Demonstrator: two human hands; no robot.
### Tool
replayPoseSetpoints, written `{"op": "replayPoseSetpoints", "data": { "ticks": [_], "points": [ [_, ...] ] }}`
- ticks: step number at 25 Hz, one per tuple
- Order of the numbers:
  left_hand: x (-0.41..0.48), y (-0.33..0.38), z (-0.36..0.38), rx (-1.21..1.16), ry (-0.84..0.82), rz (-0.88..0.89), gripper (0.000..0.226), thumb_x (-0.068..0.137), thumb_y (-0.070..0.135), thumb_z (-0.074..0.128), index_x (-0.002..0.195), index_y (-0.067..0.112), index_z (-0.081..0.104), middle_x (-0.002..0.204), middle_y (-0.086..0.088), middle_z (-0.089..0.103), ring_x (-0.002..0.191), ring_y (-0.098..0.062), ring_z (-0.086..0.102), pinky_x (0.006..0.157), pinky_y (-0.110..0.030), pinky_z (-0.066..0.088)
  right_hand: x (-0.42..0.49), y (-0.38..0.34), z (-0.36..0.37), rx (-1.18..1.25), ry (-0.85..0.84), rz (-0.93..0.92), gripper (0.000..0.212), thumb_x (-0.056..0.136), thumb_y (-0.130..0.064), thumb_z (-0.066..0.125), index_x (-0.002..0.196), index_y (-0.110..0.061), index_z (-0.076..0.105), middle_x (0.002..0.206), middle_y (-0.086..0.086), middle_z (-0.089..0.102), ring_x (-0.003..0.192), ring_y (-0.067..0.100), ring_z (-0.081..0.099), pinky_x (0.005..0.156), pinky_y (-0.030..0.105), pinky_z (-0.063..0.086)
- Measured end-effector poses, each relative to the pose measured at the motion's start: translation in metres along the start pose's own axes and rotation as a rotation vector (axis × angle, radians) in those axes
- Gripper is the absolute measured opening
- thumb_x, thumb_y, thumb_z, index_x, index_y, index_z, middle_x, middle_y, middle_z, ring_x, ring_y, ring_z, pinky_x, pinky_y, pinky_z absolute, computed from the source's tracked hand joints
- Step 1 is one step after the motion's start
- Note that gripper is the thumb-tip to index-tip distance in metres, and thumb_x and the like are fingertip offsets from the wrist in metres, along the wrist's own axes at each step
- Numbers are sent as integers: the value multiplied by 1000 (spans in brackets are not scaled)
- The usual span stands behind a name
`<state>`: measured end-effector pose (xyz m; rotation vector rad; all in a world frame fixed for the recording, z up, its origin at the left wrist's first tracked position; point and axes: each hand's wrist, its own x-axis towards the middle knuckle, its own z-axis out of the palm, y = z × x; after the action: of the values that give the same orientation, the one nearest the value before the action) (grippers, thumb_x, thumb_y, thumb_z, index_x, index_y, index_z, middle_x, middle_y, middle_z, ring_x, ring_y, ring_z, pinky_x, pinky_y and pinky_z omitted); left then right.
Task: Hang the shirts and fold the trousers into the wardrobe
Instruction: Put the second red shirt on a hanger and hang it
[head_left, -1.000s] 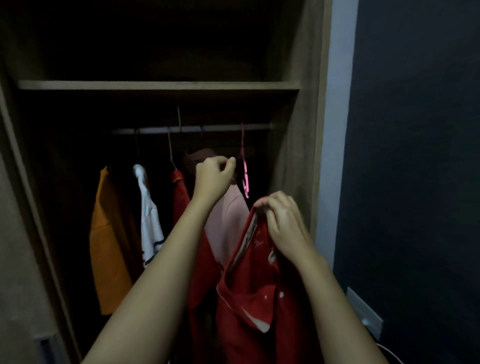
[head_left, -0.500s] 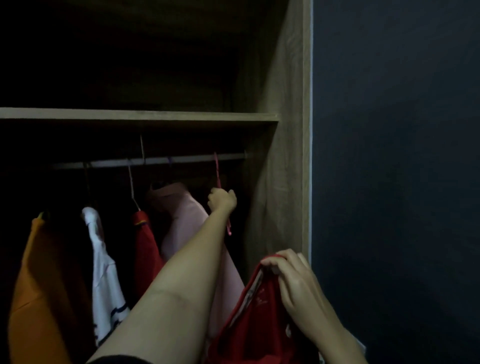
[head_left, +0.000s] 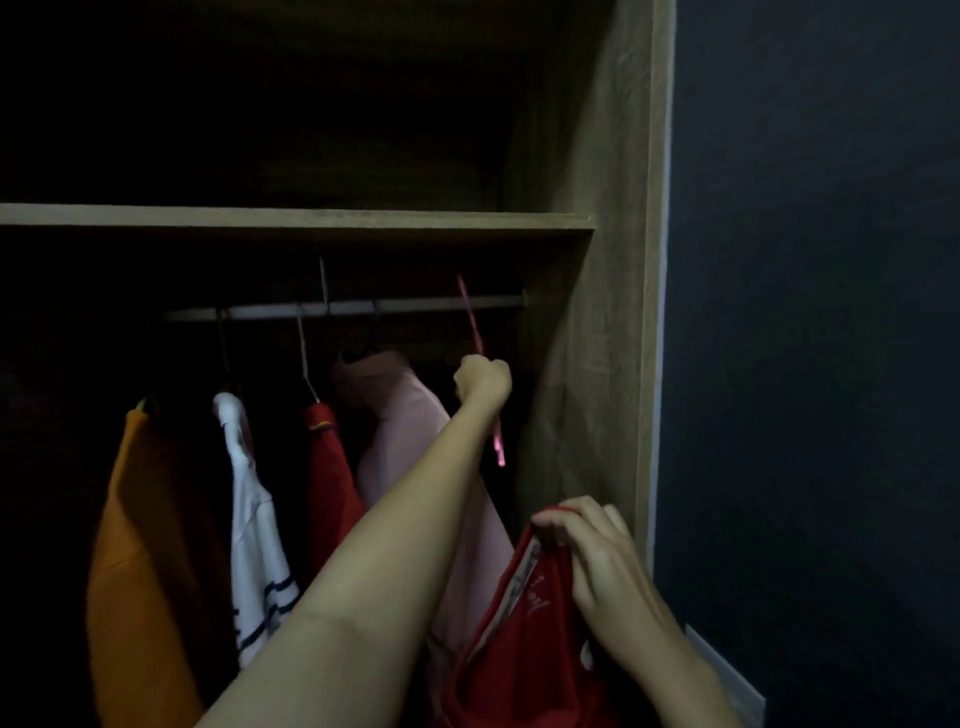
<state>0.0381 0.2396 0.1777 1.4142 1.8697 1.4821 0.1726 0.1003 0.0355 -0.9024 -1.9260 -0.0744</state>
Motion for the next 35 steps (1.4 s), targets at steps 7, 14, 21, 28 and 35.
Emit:
{"op": "replayPoseSetpoints", "data": {
  "ticks": [7, 14, 21, 28, 35],
  "points": [
    [-104, -60, -106, 181, 239, 184, 28, 95, 19, 40, 107, 2, 59, 111, -24, 64, 106, -37, 57, 81, -34, 41, 13, -3, 14, 89, -176, 1, 40, 80, 4, 46, 114, -11, 61, 107, 6, 57, 94, 23, 51, 83, 14, 29],
    [-268, -148, -224, 164, 245, 330, 16, 90, 30, 61, 87, 45, 69, 87, 16, 72, 81, 14, 59, 74, -7, 43, -17, -20, 16, 171, -500, 57, 67, 66, 9, 50, 129, -12, 49, 124, 8, 46, 109, 27, 41, 86, 16, 25],
    [-363, -169, -271, 149, 174, 237, 47, 84, 16, 63, 78, 63, 65, 78, 41, 63, 87, 22, 57, 78, 1, 42, -37, -40, 7, 268, -589, 117, 68, 66, 12, 52, 131, -8, 46, 125, 13, 42, 114, 21, 40, 87, 9, 23],
    [-362, -153, -278, 122, 103, 274, 36, 81, 24, 63, 76, 60, 67, 78, 37, 66, 87, 19, 60, 74, 1, 44, -21, -73, -7, 305, -529, 100, 74, 55, -10, 45, 128, -12, 49, 128, 7, 43, 107, 17, 39, 78, 10, 29],
    [-351, -147, -292, 5, 65, 286, 22, 79, 27, 64, 77, 47, 72, 76, 33, 67, 81, 18, 61, 65, 1, 43, 2, -85, -14, 191, -472, 67, 67, 72, 12, 45, 133, -15, 43, 131, 6, 38, 109, 25, 38, 79, 16, 24]
  ]
}}
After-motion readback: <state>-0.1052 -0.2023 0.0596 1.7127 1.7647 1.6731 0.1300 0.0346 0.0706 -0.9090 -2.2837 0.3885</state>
